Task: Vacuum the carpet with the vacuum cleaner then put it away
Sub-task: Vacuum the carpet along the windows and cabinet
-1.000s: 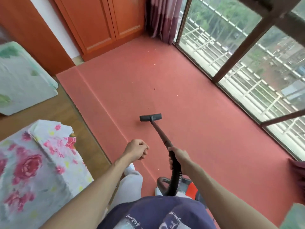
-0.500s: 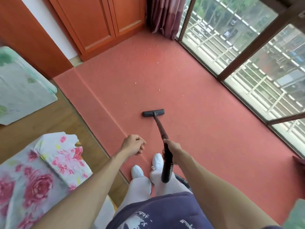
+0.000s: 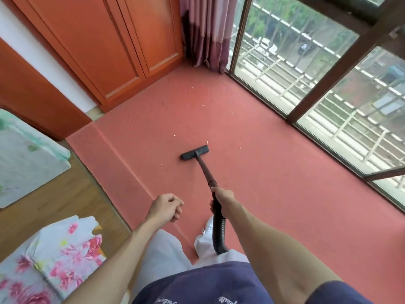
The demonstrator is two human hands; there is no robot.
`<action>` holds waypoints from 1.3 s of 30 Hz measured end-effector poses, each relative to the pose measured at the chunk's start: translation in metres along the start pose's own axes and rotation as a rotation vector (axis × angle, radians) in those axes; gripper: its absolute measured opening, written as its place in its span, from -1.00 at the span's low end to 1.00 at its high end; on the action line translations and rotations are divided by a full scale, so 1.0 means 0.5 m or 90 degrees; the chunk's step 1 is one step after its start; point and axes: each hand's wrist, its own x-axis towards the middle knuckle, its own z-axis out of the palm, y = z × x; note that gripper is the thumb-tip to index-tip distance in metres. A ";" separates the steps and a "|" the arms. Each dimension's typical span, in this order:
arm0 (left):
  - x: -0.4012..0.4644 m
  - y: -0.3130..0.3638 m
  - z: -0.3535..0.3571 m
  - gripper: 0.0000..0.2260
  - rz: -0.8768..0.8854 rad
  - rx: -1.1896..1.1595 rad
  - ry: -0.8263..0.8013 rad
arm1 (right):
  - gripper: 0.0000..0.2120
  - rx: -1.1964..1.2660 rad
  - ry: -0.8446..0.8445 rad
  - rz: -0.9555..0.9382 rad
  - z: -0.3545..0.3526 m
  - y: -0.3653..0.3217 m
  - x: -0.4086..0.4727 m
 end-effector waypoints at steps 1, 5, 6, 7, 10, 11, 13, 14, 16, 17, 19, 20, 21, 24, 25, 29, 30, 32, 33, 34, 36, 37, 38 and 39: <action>0.011 0.009 0.009 -0.83 -0.004 -0.005 -0.005 | -0.84 0.011 0.024 0.007 -0.018 -0.002 -0.005; 0.063 0.041 0.058 -0.82 -0.030 0.013 -0.045 | -0.84 0.074 0.072 0.041 -0.102 0.021 -0.019; 0.072 0.047 0.073 -0.83 -0.039 0.021 -0.060 | -0.83 0.100 0.090 0.053 -0.120 0.036 -0.026; 0.079 0.057 0.088 -0.83 -0.044 0.033 -0.080 | -0.83 0.127 0.106 0.066 -0.135 0.050 -0.033; 0.098 0.098 0.131 -0.84 -0.043 0.072 -0.157 | -0.83 0.199 0.143 0.083 -0.154 0.070 -0.046; 0.108 0.114 0.143 -0.84 -0.038 0.082 -0.173 | -0.82 0.221 0.158 0.083 -0.151 0.068 -0.046; 0.126 0.144 0.160 -0.84 -0.025 0.117 -0.195 | -0.79 0.249 0.174 0.085 -0.135 0.053 -0.044; 0.134 0.158 0.164 -0.84 -0.020 0.136 -0.204 | -0.77 0.260 0.177 0.083 -0.124 0.040 -0.040; 0.147 0.188 0.163 -0.83 -0.010 0.155 -0.216 | -0.74 0.276 0.164 0.081 -0.108 0.002 -0.022; 0.156 0.202 0.158 -0.83 -0.005 0.155 -0.216 | -0.75 0.284 0.155 0.080 -0.102 -0.021 -0.005; 0.170 0.224 0.142 -0.84 -0.001 0.148 -0.204 | -0.76 0.285 0.145 0.078 -0.097 -0.066 0.039; 0.175 0.229 0.131 -0.84 -0.003 0.145 -0.196 | -0.76 0.277 0.138 0.078 -0.097 -0.088 0.063; 0.184 0.230 0.119 -0.84 -0.004 0.145 -0.185 | -0.77 0.264 0.126 0.079 -0.098 -0.113 0.091; 0.215 0.215 0.083 -0.81 -0.028 0.145 -0.169 | -0.76 0.246 0.105 0.073 -0.108 -0.180 0.176; 0.226 0.207 0.072 -0.81 -0.041 0.141 -0.167 | -0.76 0.240 0.102 0.067 -0.108 -0.201 0.200; 0.280 0.196 0.047 -0.81 -0.083 0.176 -0.166 | -0.75 0.199 0.102 0.044 -0.103 -0.234 0.255; 0.297 0.204 0.046 -0.81 -0.083 0.191 -0.171 | -0.75 0.184 0.102 0.043 -0.098 -0.229 0.257; 0.328 0.228 0.053 -0.81 -0.072 0.217 -0.185 | -0.75 0.155 0.102 0.051 -0.088 -0.206 0.243; 0.340 0.244 0.061 -0.81 -0.065 0.225 -0.191 | -0.74 0.141 0.105 0.059 -0.084 -0.192 0.228; 0.350 0.259 0.071 -0.81 -0.056 0.235 -0.199 | -0.74 0.131 0.107 0.064 -0.084 -0.177 0.210; 0.361 0.290 0.096 -0.81 -0.038 0.257 -0.222 | -0.77 0.114 0.104 0.073 -0.096 -0.147 0.174; 0.361 0.304 0.109 -0.81 -0.032 0.270 -0.234 | -0.79 0.105 0.104 0.077 -0.109 -0.133 0.157; 0.357 0.318 0.120 -0.81 -0.027 0.281 -0.247 | -0.79 0.097 0.107 0.078 -0.126 -0.122 0.143; 0.354 0.329 0.130 -0.82 -0.023 0.287 -0.261 | -0.79 0.095 0.113 0.078 -0.144 -0.114 0.131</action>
